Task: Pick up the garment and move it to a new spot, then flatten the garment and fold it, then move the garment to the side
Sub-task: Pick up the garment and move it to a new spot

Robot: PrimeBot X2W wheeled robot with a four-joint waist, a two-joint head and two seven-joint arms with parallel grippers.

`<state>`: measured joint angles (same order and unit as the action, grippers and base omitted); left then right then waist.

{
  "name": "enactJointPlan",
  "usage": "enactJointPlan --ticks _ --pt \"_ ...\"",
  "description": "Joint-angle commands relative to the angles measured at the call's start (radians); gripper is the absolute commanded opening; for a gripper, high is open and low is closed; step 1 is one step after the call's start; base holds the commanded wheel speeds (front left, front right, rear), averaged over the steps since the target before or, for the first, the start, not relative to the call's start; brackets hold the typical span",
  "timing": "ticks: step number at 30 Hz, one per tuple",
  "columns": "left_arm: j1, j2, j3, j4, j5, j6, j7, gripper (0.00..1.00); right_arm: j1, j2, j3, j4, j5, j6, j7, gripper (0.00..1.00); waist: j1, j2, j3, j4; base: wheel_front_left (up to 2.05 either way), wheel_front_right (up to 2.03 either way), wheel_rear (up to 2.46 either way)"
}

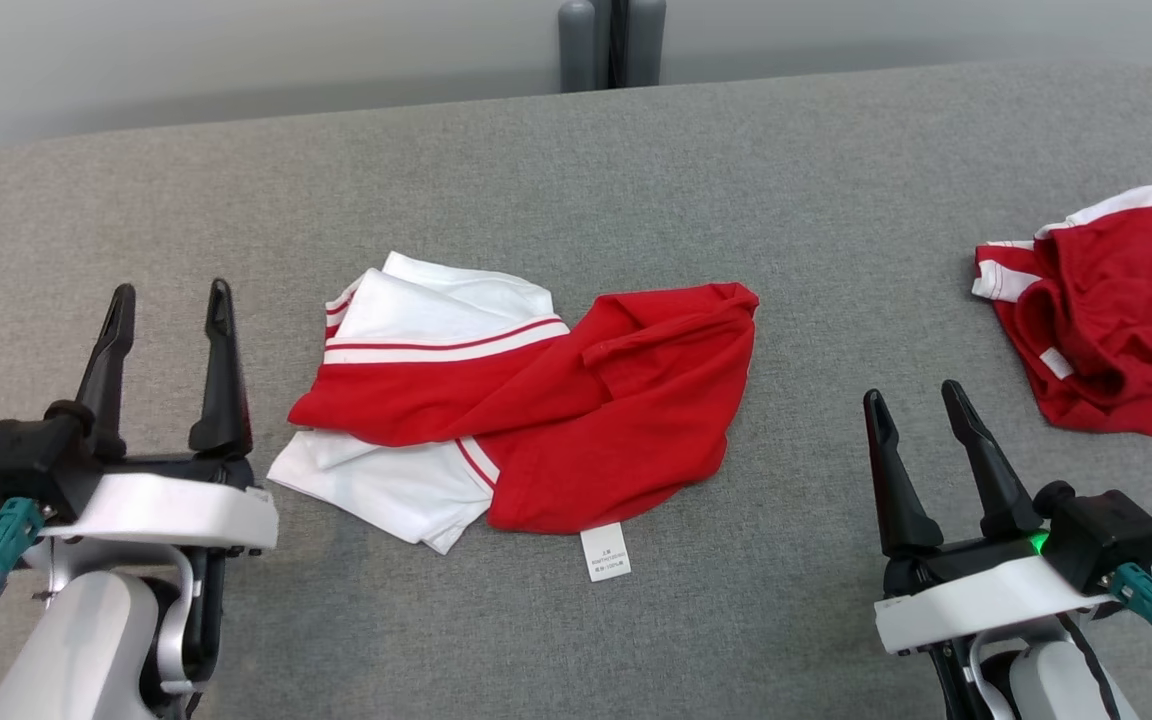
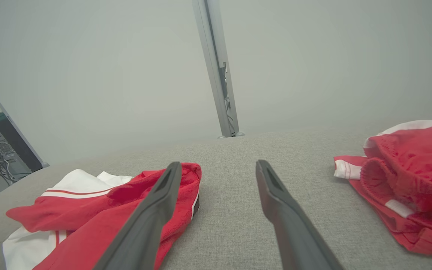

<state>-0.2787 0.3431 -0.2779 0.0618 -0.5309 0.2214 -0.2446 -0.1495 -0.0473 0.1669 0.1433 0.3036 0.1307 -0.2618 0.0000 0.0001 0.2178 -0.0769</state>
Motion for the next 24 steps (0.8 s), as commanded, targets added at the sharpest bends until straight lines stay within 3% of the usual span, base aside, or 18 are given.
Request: enactJointPlan --ticks 1,8,18,24 --pt "0.02 0.009 0.011 0.005 -0.006 0.007 -0.005 1.0 0.013 -0.006 -0.005 0.004 -0.005 0.0 -0.007 1.0 0.0 -0.0001 -0.017 0.013 0.0 0.0 0.0" --pt "0.126 0.028 0.06 0.024 0.027 -0.016 -0.019 1.0 0.036 -0.006 -0.009 0.026 -0.033 0.0 -0.006 1.0 0.0 -0.0001 -0.072 0.041 0.0 0.0 0.0" --pt "0.27 0.007 0.066 0.038 0.045 -0.062 -0.018 1.0 0.096 -0.006 -0.015 0.043 -0.061 0.0 0.012 1.0 0.0 -0.0001 -0.153 0.069 0.0 0.0 0.0" --pt "0.311 0.015 0.058 0.033 0.04 -0.06 -0.013 1.0 0.138 -0.006 -0.01 0.017 -0.076 0.0 0.032 1.0 0.0 -0.0001 -0.19 0.066 0.0 0.0 0.0"
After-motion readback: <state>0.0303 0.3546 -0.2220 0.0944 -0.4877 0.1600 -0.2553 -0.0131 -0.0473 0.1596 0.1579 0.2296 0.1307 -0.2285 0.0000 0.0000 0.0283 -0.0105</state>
